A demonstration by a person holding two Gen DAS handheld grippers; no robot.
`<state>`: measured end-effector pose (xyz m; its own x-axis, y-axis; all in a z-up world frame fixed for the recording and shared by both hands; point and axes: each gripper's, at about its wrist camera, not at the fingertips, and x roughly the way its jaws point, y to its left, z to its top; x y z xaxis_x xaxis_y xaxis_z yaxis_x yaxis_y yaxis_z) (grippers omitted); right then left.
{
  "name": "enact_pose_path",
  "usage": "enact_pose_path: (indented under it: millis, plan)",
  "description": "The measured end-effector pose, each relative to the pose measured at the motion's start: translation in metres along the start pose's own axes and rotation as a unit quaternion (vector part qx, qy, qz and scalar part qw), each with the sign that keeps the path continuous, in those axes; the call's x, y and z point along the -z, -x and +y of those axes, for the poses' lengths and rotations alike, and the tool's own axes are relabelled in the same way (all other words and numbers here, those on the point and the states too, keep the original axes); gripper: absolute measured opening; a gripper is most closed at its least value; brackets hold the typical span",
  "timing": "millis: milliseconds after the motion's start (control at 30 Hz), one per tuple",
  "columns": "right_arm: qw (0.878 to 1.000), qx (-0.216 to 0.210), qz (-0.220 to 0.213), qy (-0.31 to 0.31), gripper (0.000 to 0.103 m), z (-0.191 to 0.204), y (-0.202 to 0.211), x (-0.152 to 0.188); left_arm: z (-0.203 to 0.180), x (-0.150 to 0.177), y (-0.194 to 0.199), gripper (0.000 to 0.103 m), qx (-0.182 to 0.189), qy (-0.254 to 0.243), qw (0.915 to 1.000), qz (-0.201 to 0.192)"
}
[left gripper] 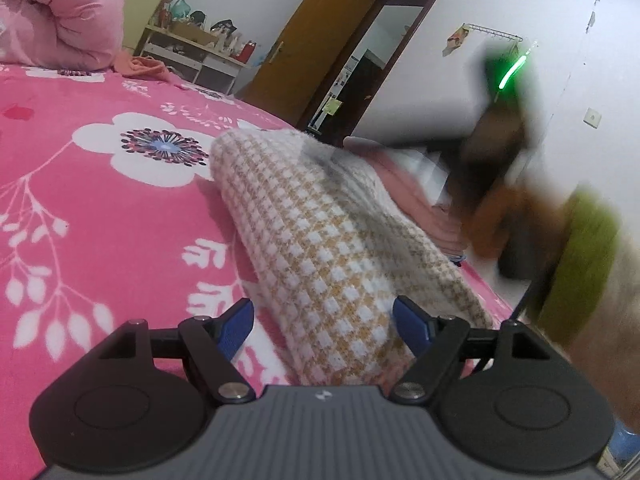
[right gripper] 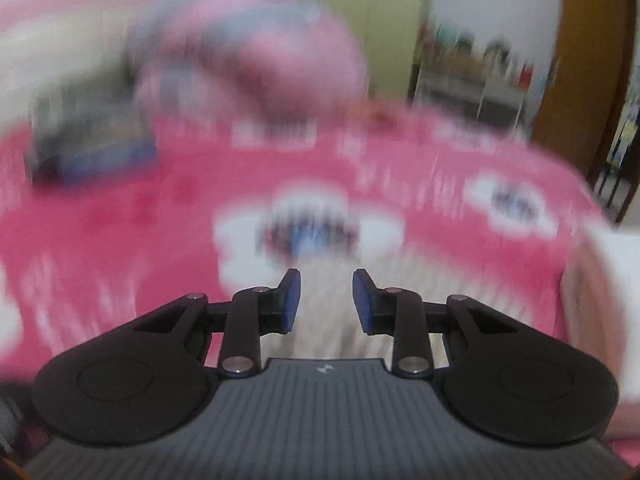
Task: Fold clothes
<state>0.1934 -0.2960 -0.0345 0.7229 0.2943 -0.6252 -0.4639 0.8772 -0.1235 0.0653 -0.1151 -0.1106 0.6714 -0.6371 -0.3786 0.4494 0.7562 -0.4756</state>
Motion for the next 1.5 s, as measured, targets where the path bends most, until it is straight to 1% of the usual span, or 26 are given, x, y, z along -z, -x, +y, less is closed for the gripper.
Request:
enact_pose_path:
  millis: [67,167,200,300,367,467,500,533,600,633,733,833,900,967,1033,1100,1133,1167,1267,1333,1400,1500]
  plan:
    - [1.000,0.015,-0.005,-0.002,0.028,0.004,-0.026,0.039,0.000,-0.003,0.002,0.075,-0.002,0.001,1.0000,-0.001]
    - [0.999,0.008,-0.016,-0.041,0.028,-0.003,-0.022,0.036,-0.003,-0.007,0.007,0.072,-0.014,-0.003,0.9999,-0.006]
    - [0.999,0.012,-0.019,-0.040,0.028,-0.002,-0.020,0.036,-0.004,-0.008,0.007,0.071,-0.020,-0.006,0.9998,-0.007]
    - [0.999,0.014,0.005,-0.052,0.028,-0.004,-0.010,0.020,-0.002,-0.006,0.007,0.068,-0.020,0.003,0.9998,0.004]
    - [0.999,0.012,0.013,-0.043,0.028,-0.001,0.011,0.000,-0.002,-0.004,0.007,0.068,-0.021,0.003,0.9998,0.007]
    - [0.999,-0.014,0.018,-0.027,0.028,0.008,0.045,-0.026,-0.001,-0.004,0.004,0.068,-0.021,0.005,0.9997,0.014]
    - [0.999,-0.021,0.031,-0.020,0.028,0.012,0.049,-0.031,-0.001,-0.004,0.003,0.068,-0.022,0.003,0.9996,0.016]
    - [0.998,-0.025,0.054,-0.009,0.028,0.017,0.043,-0.028,-0.002,-0.003,0.002,0.068,-0.025,0.000,0.9995,0.021]
    - [0.991,-0.009,0.130,0.018,0.027,0.027,0.002,0.001,-0.003,-0.003,-0.001,0.067,-0.033,-0.007,0.9991,0.028]
    - [0.987,-0.002,0.158,0.027,0.029,0.031,-0.014,0.013,-0.004,-0.002,-0.002,0.067,-0.037,-0.011,0.9989,0.028]
    - [0.989,0.005,0.146,0.013,0.030,0.034,-0.015,0.015,-0.004,-0.002,0.000,0.067,-0.029,-0.014,0.9990,0.029]
    - [0.988,0.000,0.156,-0.020,0.030,0.026,-0.003,0.005,-0.003,-0.002,0.003,0.067,-0.022,-0.019,0.9991,0.030]
    - [0.987,0.000,0.159,-0.027,0.030,0.024,0.013,-0.008,-0.001,-0.002,0.004,0.067,-0.020,-0.020,0.9992,0.028]
    - [0.988,-0.020,0.151,-0.022,0.030,0.026,0.033,-0.020,0.001,-0.001,0.003,0.067,-0.015,-0.013,0.9994,0.030]
    - [0.983,-0.034,0.180,-0.012,0.029,0.032,0.023,-0.009,0.000,0.000,0.001,0.067,-0.017,-0.019,0.9992,0.032]
    - [0.977,-0.045,0.206,-0.002,0.029,0.038,0.011,0.005,-0.002,0.003,-0.002,0.068,-0.029,-0.032,0.9984,0.035]
    - [0.979,-0.041,0.202,0.001,0.030,0.039,-0.002,0.021,-0.001,0.003,-0.002,0.068,-0.028,-0.030,0.9986,0.033]
    - [0.981,-0.046,0.191,-0.006,0.030,0.038,-0.004,0.025,0.001,0.003,0.000,0.068,-0.022,-0.027,0.9989,0.031]
    - [0.979,-0.047,0.193,-0.042,0.030,0.030,0.003,0.017,0.004,0.002,0.008,0.067,-0.010,-0.023,0.9994,0.023]
    - [0.980,-0.042,0.188,-0.044,0.030,0.030,0.014,0.011,0.007,0.002,0.017,0.068,-0.007,-0.024,0.9995,0.021]
    - [0.981,-0.039,0.183,-0.053,0.031,0.028,0.031,-0.002,0.014,0.003,0.028,0.066,-0.008,-0.017,0.9996,0.023]
    - [0.985,-0.060,0.158,-0.043,0.031,0.033,0.057,-0.013,0.031,0.006,0.041,0.066,-0.014,0.007,0.9996,0.025]
